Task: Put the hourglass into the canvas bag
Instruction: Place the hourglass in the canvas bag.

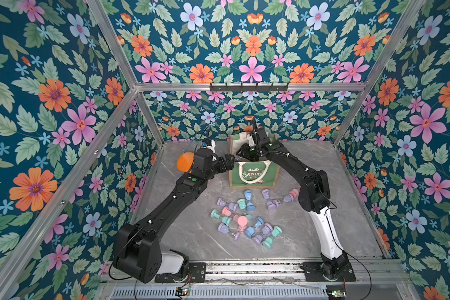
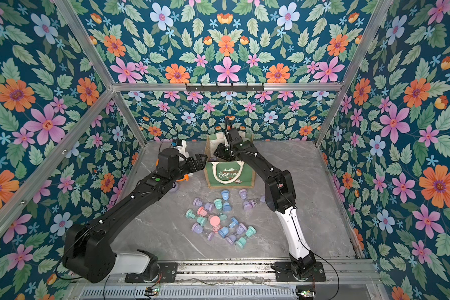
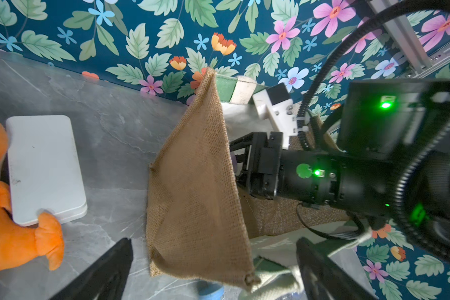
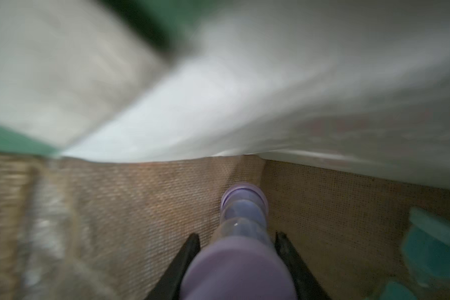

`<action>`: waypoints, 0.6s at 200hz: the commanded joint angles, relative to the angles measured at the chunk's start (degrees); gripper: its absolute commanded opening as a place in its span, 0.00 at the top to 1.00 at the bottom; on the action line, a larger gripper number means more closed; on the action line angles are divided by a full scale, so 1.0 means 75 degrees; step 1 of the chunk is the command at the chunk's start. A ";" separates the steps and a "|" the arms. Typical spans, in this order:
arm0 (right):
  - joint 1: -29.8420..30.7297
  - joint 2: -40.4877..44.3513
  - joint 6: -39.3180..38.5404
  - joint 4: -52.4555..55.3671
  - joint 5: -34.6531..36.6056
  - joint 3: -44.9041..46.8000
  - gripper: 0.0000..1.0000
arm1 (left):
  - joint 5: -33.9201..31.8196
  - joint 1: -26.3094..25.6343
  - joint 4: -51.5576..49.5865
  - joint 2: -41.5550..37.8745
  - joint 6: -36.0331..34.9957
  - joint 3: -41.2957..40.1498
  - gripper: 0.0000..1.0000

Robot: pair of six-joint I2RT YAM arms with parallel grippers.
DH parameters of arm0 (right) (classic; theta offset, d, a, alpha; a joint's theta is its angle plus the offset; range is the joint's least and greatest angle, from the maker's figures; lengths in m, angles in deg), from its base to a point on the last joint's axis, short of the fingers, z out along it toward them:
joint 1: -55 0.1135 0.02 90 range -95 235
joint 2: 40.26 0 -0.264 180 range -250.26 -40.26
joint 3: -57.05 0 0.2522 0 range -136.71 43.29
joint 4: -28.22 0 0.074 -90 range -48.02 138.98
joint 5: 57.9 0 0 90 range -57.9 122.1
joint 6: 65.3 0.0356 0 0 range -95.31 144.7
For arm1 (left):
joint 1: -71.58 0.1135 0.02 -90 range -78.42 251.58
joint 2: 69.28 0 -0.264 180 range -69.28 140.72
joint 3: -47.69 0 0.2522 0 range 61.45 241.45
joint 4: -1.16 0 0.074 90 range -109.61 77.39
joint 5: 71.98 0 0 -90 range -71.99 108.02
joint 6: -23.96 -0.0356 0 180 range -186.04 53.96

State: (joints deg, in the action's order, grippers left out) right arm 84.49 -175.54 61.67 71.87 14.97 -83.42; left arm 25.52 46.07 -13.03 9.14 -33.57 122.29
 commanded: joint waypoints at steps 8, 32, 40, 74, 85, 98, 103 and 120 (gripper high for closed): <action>0.0021 -0.0165 -0.0183 -0.0047 0.0010 -0.0027 0.68 | 0.0189 0.0004 0.0311 0.0012 0.0103 -0.0031 0.00; 0.0003 -0.0230 -0.0137 -0.0009 0.0168 0.0065 0.64 | 0.0203 0.0005 0.0334 0.0054 0.0123 -0.0028 0.00; 0.0005 -0.0222 -0.0133 -0.0004 0.0227 0.0116 0.62 | 0.0206 0.0004 0.0326 0.0053 0.0119 -0.0026 0.00; -0.0007 -0.0096 -0.0206 0.0217 0.0631 0.0208 0.53 | 0.0194 0.0007 0.0269 0.0030 0.0101 -0.0004 0.00; 0.0005 -0.0040 -0.0218 0.0222 0.0705 0.0266 0.50 | 0.0174 0.0007 0.0267 0.0028 0.0100 -0.0002 0.00; -0.0007 -0.0004 -0.0219 0.0314 0.0720 0.0239 0.44 | 0.0193 0.0001 0.0262 0.0025 0.0102 0.0009 0.00; -0.0016 0.0013 -0.0219 0.0330 0.0712 0.0243 0.44 | 0.0204 0.0003 0.0256 0.0032 0.0098 0.0012 0.00; -0.0038 0.0081 -0.0239 0.0472 0.0834 0.0239 0.39 | 0.0187 0.0008 0.0245 0.0032 0.0100 0.0026 0.00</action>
State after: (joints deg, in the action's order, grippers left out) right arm 84.34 -176.15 60.33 73.99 19.21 -81.48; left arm 26.83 46.07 -11.90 9.55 -33.00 122.11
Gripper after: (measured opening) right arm 0.576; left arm 0.998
